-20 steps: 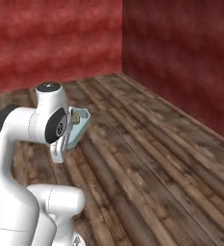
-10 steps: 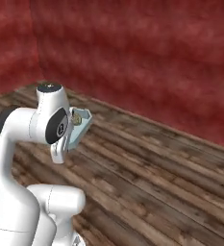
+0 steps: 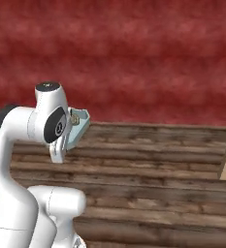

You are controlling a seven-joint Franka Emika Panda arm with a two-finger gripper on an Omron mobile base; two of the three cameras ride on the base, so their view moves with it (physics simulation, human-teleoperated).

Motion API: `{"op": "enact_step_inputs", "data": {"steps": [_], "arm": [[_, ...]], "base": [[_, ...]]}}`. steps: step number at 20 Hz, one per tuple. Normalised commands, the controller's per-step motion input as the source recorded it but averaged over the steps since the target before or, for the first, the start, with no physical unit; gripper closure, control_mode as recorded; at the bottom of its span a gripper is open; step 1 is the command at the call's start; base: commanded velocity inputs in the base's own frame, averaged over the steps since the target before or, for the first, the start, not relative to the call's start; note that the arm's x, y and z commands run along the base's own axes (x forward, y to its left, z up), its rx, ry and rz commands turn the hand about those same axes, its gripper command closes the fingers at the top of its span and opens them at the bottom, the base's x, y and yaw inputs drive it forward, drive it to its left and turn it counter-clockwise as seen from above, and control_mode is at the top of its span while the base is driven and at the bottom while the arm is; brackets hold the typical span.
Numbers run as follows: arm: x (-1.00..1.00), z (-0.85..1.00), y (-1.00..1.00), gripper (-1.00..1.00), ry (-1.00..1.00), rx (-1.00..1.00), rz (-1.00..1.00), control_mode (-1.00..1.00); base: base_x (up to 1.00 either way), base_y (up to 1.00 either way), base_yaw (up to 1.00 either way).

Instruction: Place two dumplings into each of the tupperware containers and then place the containers in the fridge.

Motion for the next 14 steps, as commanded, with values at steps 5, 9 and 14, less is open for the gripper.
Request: {"op": "enact_step_inputs", "data": {"steps": [5, 9, 14], "arm": [[0.00, 0.00, 0.00, 1.00, 0.00, 0.00, 0.00, 1.00], [0.00, 0.00, 0.00, 1.00, 0.00, 0.00, 0.00, 1.00], [0.00, 0.00, 0.00, 1.00, 0.00, 0.00, 0.00, 1.00]], "base": [[0.43, 0.57, -0.76], [0.71, 0.99, -0.38], [0.94, 1.00, -0.35]]}}
